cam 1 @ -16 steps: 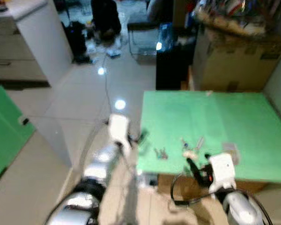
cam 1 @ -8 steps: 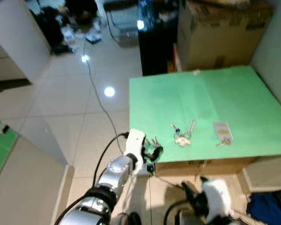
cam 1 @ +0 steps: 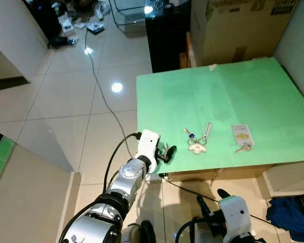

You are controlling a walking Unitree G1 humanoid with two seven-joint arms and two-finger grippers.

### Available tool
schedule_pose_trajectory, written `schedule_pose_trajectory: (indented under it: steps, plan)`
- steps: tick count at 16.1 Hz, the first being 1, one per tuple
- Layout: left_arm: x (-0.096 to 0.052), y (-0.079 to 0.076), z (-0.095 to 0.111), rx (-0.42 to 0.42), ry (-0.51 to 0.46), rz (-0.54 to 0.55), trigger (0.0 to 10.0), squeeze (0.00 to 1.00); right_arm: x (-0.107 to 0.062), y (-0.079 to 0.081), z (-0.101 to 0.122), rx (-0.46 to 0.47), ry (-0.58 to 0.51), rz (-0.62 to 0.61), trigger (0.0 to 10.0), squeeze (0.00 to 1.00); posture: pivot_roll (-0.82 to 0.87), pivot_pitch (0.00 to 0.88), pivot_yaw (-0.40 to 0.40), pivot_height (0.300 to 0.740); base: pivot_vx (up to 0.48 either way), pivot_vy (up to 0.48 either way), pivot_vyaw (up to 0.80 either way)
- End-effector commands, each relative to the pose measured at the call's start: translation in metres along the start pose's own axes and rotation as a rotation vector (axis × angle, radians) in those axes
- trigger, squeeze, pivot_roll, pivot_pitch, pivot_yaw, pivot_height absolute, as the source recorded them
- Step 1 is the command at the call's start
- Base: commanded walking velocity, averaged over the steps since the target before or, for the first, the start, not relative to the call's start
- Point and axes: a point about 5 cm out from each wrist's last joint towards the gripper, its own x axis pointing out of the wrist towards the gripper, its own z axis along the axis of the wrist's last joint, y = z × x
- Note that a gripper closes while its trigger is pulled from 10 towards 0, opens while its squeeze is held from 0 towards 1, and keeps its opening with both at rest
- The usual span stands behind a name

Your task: Hang keys on a hook

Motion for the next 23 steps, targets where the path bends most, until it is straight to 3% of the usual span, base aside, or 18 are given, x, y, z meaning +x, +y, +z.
schedule_pose_trajectory:
  steps: [1, 2, 8, 12, 13, 15, 18, 23]
  plan:
    - [-0.005, 0.005, -0.009, -0.005, 0.019, 0.020, 10.0, 0.00, -0.002, 0.002, 0.002, 0.004, 0.004, -0.005, 10.0, 0.00, -0.32, 0.220, 0.180, 0.732, 0.000, 0.000, 0.00]
    - [-0.008, 0.007, -0.014, -0.079, 0.031, 0.045, 10.0, 0.00, 0.000, 0.002, 0.002, 0.019, 0.003, -0.008, 10.0, 0.00, -0.31, 0.217, 0.176, 0.732, 0.000, 0.000, 0.00]
    - [-0.018, 0.014, -0.026, -0.087, 0.044, 0.063, 10.0, 0.00, 0.005, 0.004, 0.004, 0.044, -0.006, 0.001, 10.0, 0.00, -0.30, 0.209, 0.171, 0.732, 0.000, 0.000, 0.00]
    - [-0.017, 0.000, -0.012, -0.093, -0.035, 0.012, 10.0, 0.00, 0.007, 0.005, 0.004, 0.048, -0.003, 0.005, 10.0, 0.00, -0.29, 0.203, 0.170, 0.732, 0.000, 0.000, 0.00]
    - [-0.019, -0.014, -0.015, -0.102, -0.024, -0.024, 10.0, 0.00, 0.006, 0.005, 0.003, 0.047, 0.001, 0.009, 10.0, 0.00, -0.30, 0.200, 0.165, 0.732, 0.000, 0.000, 0.00]
    - [-0.024, -0.020, -0.024, -0.104, 0.007, -0.020, 10.0, 0.00, 0.005, 0.005, 0.004, 0.042, 0.002, 0.018, 10.0, 0.00, -0.31, 0.205, 0.147, 0.732, 0.000, 0.000, 0.00]
    - [-0.026, -0.016, -0.031, -0.135, 0.055, 0.053, 10.0, 0.00, 0.005, 0.003, 0.009, 0.015, -0.005, 0.056, 10.0, 0.00, -0.31, 0.218, 0.115, 0.732, 0.000, 0.000, 0.00]
    - [-0.016, -0.035, -0.023, -0.176, 0.044, 0.027, 10.0, 0.00, 0.008, -0.002, 0.016, -0.021, -0.020, 0.087, 10.0, 0.00, -0.33, 0.221, 0.089, 0.732, 0.000, 0.000, 0.00]
